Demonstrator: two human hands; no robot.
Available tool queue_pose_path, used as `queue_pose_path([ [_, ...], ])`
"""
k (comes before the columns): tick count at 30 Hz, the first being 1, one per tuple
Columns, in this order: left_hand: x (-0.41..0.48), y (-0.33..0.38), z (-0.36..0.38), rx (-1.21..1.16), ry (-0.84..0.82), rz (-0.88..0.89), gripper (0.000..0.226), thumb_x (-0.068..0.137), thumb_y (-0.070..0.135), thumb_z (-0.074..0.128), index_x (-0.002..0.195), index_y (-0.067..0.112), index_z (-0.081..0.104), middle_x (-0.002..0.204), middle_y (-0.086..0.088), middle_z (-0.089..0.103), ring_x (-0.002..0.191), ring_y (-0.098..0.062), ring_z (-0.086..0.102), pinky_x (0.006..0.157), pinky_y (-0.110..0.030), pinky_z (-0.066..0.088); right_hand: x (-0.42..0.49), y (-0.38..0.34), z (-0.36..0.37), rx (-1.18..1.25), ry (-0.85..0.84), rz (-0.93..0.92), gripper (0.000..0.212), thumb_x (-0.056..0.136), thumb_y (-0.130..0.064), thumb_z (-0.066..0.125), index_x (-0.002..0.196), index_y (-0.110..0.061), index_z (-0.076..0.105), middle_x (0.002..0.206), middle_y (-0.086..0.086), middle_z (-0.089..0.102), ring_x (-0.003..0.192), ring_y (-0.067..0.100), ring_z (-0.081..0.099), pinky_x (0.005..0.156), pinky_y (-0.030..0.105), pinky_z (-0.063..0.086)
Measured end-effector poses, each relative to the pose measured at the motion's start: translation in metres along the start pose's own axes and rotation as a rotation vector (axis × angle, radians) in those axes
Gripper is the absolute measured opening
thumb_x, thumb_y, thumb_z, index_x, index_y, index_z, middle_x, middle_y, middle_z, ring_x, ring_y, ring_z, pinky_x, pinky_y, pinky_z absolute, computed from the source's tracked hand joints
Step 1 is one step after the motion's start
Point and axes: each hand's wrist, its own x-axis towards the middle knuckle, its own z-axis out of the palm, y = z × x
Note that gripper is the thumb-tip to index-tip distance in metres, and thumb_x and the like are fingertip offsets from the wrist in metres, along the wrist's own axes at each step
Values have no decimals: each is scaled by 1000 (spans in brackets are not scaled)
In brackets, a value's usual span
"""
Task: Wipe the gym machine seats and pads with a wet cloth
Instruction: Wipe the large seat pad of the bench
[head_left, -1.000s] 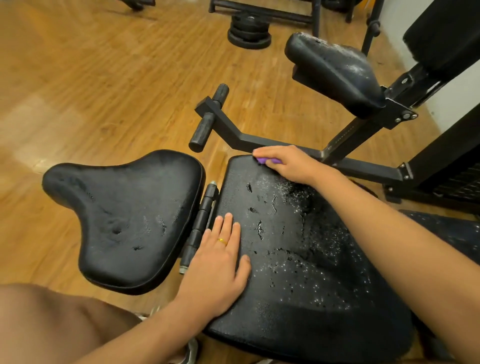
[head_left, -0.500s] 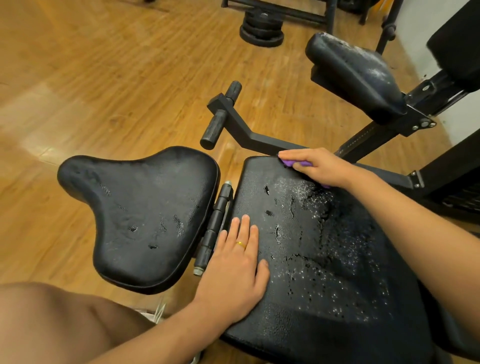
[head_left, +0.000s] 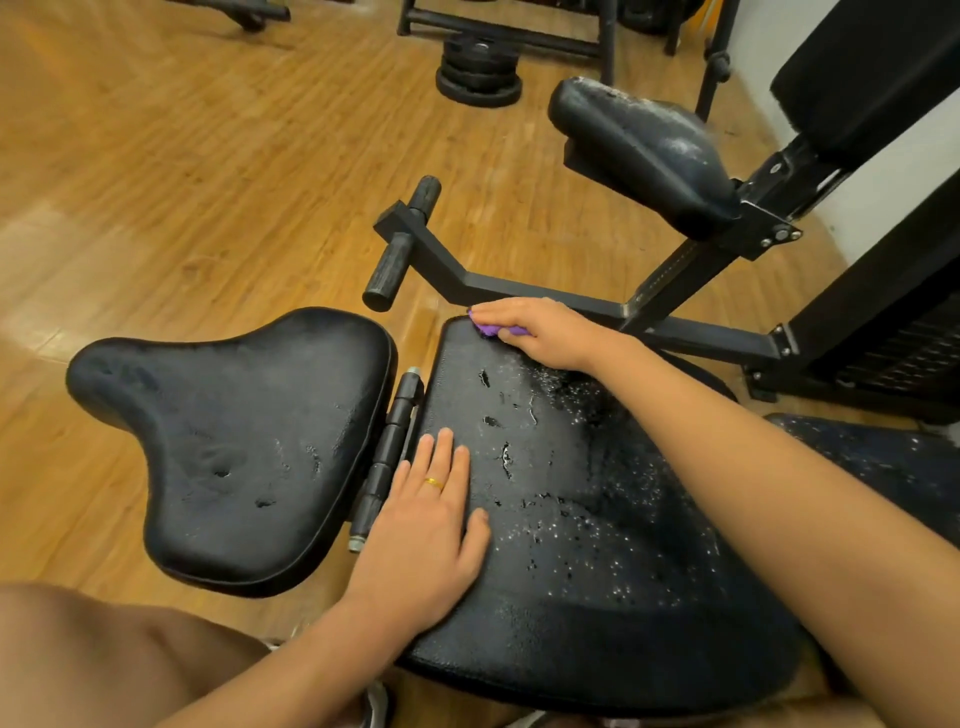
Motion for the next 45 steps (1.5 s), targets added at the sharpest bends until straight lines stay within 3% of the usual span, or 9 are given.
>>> queue_pose_path([
  [4,1,0,0,13,0,5,82,88,57,5,159,16,9,165,-1,-6,148,-10,-16,118,-28,-11,-72,40,-9,96,154,179,45,102,-14,49,146,-24,46,151,-11,43,140,4,35,119,28,25],
  [8,2,1,1,27,1,8,84,87,59,3,159,17,9,164,1,-8,150,-12,-14,119,-28,-10,-162,72,-7,130,281,417,46,102,-10,47,147,-20,44,151,-9,40,139,1,30,115,18,21],
  [11,2,1,3,3,11,8,84,87,60,5,158,16,10,161,4,-11,147,-9,-15,118,-29,-8,-216,75,8,160,315,493,51,102,-7,46,150,-19,38,158,-7,30,148,10,19,120,25,13],
  [15,4,3,5,-16,28,13,83,88,60,10,158,14,18,165,0,0,150,-11,-8,120,-32,-2,-272,46,36,168,362,607,54,103,-15,46,153,-26,30,158,-18,19,149,4,5,116,23,6],
  [27,4,9,-3,-26,15,2,91,82,63,7,157,14,19,166,-2,4,145,-6,-9,119,-27,-3,-205,82,13,132,390,693,51,105,-17,41,154,-14,29,163,1,19,151,20,11,120,29,8],
  [30,3,11,-5,-26,24,5,91,82,62,7,157,12,21,166,-4,6,149,-10,-4,118,-28,-1,-234,40,29,105,390,654,53,104,-17,43,155,-19,27,162,-6,17,151,15,7,123,32,8],
  [34,2,7,-1,-23,32,10,88,85,61,12,156,11,24,165,-5,10,153,-18,4,120,-31,2,-308,-48,79,112,431,602,55,101,-12,48,150,-26,28,155,-17,19,147,1,9,117,12,4],
  [37,2,3,4,-19,31,4,86,86,60,15,155,11,27,165,-5,12,153,-19,6,121,-32,5,-343,-81,110,79,456,601,53,96,-17,46,147,-24,34,153,-20,26,146,-7,12,117,13,9],
  [45,2,10,0,-37,2,-4,89,83,64,10,158,15,19,166,0,4,145,-5,-8,118,-28,1,-253,21,55,73,431,749,50,105,-17,41,154,-18,30,162,-6,20,151,12,9,116,23,6],
])
